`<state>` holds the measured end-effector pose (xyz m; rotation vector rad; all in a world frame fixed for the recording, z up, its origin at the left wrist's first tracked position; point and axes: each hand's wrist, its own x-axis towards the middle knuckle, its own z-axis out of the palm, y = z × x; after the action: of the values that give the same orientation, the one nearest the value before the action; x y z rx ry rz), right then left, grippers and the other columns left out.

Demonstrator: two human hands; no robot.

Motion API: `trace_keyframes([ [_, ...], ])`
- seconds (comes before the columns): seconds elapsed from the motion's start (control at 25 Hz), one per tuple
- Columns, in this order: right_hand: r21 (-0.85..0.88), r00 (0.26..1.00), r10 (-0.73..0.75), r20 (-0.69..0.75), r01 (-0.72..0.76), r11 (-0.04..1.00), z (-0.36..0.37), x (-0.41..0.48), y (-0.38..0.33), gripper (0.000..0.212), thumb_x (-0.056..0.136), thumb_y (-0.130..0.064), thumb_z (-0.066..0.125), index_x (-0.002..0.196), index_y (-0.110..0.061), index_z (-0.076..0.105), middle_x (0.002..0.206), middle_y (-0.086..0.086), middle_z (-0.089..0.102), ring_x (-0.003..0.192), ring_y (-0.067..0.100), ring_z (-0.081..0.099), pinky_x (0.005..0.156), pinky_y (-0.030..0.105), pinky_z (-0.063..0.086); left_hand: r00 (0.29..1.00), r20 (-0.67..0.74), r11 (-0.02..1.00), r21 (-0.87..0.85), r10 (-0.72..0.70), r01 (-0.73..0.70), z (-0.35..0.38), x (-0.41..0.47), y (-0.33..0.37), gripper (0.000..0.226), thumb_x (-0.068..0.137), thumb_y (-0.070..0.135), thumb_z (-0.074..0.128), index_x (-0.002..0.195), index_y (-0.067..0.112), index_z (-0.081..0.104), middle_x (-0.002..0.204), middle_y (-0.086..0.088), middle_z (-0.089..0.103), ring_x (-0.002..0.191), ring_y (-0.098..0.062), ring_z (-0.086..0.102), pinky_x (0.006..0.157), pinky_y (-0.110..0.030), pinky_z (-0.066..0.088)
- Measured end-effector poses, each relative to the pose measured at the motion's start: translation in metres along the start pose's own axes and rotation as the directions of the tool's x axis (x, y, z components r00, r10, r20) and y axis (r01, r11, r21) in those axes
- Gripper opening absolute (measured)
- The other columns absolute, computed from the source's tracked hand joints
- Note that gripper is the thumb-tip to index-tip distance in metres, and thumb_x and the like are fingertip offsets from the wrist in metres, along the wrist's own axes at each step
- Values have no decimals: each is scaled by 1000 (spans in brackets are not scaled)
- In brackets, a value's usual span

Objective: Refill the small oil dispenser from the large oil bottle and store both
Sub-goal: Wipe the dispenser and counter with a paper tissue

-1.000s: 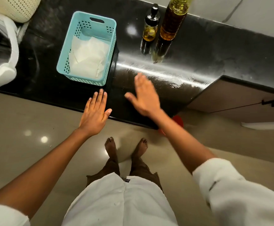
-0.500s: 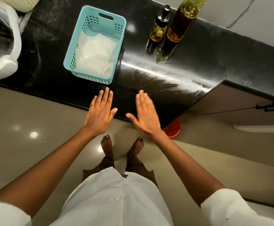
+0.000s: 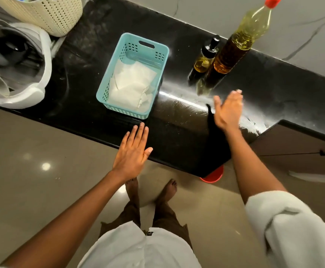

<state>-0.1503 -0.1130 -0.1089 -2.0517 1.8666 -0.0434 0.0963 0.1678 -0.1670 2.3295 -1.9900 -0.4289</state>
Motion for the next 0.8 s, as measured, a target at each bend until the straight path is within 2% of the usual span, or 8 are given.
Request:
trace_keyframes([
  [0.08,-38,974,-217,58,220,975,32,-27,-60,104,100,-78,9,165,3,14,173,23,16,161,36,16,132,52,17,1000,8,1000,-9,-1,1,-1,0,0,74,112,54,16,171,12,-4,179,-9,-10,166,-26,-7,134,-46,4],
  [0.16,-63,899,-403,172,418,906,58,-86,-92,92,107,-70,17,168,-3,5,177,17,-1,165,29,-2,134,48,7,1000,-5,1000,3,9,-9,-1,-1,0,74,112,54,16,171,11,-1,179,-9,-8,166,-27,-5,134,-47,7],
  [0.32,-46,700,-620,354,675,736,59,-175,-30,87,108,-68,24,170,-12,-1,178,6,-12,164,19,-12,134,38,-2,1000,-3,1000,-11,2,-2,0,0,0,75,112,54,16,171,11,-2,179,-10,-9,166,-27,-6,134,-46,5],
  [0.4,-131,767,-560,315,619,774,39,-165,31,90,106,-71,22,170,-11,3,178,9,-7,165,24,-6,134,44,6,1000,-4,1000,-10,5,-5,0,-1,0,75,112,54,16,171,11,-3,179,-10,-9,166,-27,-6,134,-47,6],
  [0.52,-175,981,-169,93,183,968,5,-102,90,101,101,-78,8,169,-4,6,177,17,-1,164,32,2,131,56,13,1000,-3,1000,-15,5,-5,-1,-1,-1,74,113,53,17,171,11,-2,179,-10,-8,166,-28,-4,134,-48,8],
  [0.6,-81,999,51,13,-50,995,-7,-57,85,116,92,-87,-3,168,-1,6,176,20,-1,164,33,0,131,56,13,1000,12,999,-34,5,-4,-2,0,-1,74,113,52,18,171,11,-3,179,-10,-9,166,-27,-6,134,-48,6],
  [0.68,-9,998,54,-12,-54,998,0,-38,44,116,93,-88,2,167,1,9,176,22,4,164,34,4,132,54,14,1000,25,999,-32,4,-4,-1,0,-3,74,112,53,16,170,12,-4,179,-9,-11,166,-27,-7,134,-48,4],
  [0.8,-19,968,-248,40,249,968,40,-69,-28,91,107,-67,29,167,0,14,175,22,12,163,34,11,134,48,11,999,39,999,-32,12,-11,-2,0,-4,74,112,54,15,170,14,-6,179,-8,-12,166,-26,-8,134,-48,2],
])
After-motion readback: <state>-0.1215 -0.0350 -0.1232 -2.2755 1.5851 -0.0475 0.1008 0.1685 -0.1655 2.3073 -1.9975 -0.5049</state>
